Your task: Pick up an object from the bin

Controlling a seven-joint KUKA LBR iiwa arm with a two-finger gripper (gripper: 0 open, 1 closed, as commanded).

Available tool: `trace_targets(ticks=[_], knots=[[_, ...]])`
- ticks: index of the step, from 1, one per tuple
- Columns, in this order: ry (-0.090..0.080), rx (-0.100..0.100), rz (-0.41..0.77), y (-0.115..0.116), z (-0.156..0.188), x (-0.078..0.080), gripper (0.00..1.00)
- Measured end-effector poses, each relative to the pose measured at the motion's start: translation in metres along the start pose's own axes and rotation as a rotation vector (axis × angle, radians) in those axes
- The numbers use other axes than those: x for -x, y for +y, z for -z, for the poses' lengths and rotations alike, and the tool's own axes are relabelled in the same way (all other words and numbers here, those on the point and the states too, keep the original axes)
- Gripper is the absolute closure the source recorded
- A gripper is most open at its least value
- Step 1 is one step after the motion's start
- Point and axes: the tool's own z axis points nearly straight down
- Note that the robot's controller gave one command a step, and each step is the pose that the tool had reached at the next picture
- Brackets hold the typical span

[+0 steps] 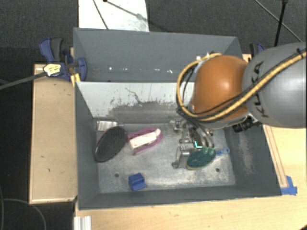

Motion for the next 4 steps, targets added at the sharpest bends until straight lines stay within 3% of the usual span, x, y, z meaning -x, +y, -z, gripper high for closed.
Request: trace_targets(ticks=[1, 2, 3, 4], knots=[[-0.015, 0.000, 0.255, 0.073, -0.115, 0.047, 0.00], [-0.011, 0.000, 0.297, 0.066, -0.085, 0.044, 0.00], [-0.012, 0.001, 0.258, 0.057, -0.082, 0.053, 0.00], [-0.013, 0.001, 0.290, 0.063, -0.118, 0.070, 0.00]])
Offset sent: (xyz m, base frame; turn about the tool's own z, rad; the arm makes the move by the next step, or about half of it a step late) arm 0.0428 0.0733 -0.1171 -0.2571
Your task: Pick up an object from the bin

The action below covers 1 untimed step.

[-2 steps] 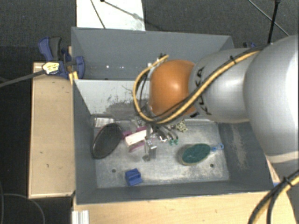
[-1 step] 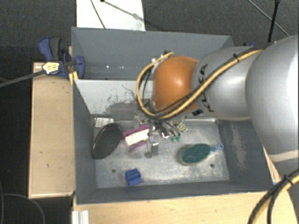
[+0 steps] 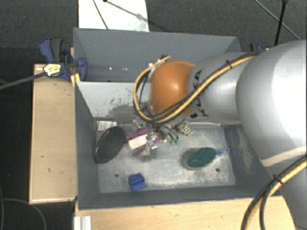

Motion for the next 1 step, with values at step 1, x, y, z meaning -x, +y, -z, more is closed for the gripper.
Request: trace_targets(ticks=[1], knots=[[-0.002, 0.001, -0.005, -0.0001, 0.0007, 0.0008, 0.00]])
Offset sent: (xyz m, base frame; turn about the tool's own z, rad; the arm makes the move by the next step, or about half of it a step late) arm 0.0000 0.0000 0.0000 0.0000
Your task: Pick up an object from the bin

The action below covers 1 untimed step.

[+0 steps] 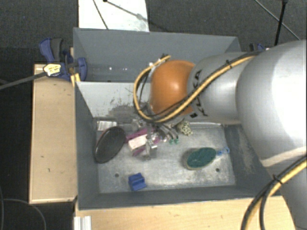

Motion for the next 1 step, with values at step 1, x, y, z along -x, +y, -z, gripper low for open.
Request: trace_targets(ticks=[1], knots=[[0.001, 0.000, -0.002, 0.0001, -0.0004, -0.0002, 1.00]])
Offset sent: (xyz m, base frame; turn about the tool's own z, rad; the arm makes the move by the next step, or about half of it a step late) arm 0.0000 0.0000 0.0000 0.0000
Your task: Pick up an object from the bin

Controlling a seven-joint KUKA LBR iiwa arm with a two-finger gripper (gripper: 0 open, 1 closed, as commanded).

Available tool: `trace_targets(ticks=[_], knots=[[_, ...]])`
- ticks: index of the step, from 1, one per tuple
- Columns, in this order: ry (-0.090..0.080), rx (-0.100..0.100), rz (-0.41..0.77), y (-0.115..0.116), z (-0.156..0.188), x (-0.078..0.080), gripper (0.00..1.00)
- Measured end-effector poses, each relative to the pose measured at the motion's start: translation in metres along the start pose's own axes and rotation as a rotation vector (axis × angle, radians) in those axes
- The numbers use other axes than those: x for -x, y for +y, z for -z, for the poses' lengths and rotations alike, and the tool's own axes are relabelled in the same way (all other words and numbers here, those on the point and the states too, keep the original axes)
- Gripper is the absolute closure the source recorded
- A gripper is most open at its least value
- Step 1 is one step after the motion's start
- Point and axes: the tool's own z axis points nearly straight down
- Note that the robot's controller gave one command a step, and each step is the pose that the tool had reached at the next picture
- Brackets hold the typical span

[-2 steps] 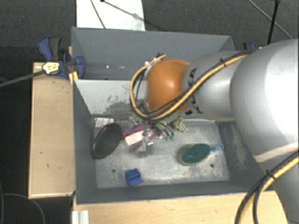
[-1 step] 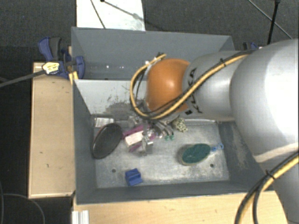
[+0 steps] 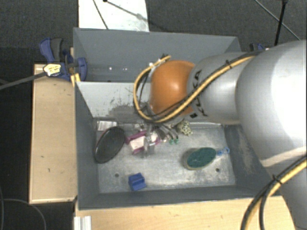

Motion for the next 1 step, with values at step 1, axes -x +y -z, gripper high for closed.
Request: trace_targets(ticks=[1], knots=[[0.001, -0.002, -0.004, 0.0001, 0.0884, 0.0035, 1.00]])
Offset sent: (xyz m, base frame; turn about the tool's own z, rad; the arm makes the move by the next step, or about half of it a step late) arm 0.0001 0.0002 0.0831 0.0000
